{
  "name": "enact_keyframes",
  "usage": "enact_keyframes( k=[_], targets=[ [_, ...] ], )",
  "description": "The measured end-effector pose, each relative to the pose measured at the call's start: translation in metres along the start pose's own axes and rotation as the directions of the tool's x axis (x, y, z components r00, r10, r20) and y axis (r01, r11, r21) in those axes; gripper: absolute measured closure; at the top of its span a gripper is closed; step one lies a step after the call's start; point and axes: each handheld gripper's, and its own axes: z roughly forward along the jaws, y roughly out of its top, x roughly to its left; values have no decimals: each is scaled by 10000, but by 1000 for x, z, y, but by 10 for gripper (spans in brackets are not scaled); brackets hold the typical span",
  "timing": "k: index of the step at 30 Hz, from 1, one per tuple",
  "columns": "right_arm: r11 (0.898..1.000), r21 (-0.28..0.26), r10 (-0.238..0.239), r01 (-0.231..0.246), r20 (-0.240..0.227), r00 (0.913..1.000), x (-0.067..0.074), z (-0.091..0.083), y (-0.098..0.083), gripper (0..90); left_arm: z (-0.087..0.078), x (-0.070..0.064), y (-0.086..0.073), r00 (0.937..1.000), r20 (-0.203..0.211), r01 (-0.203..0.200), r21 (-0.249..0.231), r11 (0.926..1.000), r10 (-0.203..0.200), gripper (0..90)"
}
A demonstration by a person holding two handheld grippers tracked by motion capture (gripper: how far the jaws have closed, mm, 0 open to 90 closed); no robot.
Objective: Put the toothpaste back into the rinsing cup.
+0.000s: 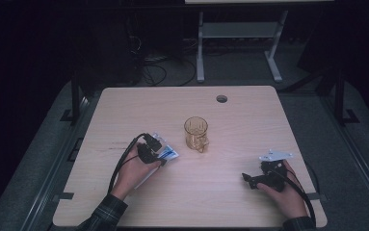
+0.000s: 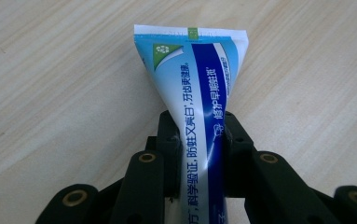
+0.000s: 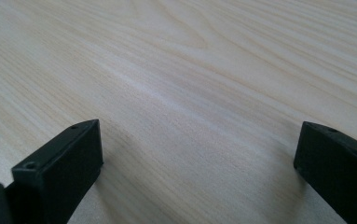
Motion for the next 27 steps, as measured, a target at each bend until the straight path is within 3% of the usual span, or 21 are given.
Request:
enact_keyframes(
  k=[12, 14, 22, 27],
  targets=[
    [10000, -2, -4, 4, -7, 10000, 0, 0, 0, 5, -17, 7, -7, 9974, 721, 26, -989, 9951, 45, 733],
    [10000, 0, -14, 14, -16, 10000, 0, 0, 0, 5, -23, 10, -9, 9959, 906, 67, -1311, 9913, 53, 734],
    [10000, 4, -27, 27, -24, 10000, 0, 0, 0, 5, -33, 15, -15, 9944, 1039, 4, -1762, 9844, 182, 736],
    [10000, 7, -49, 49, -29, 10000, 0, 1, 1, 5, -48, 21, -19, 9918, 1267, 150, -2326, 9724, 150, 736]
  ],
)
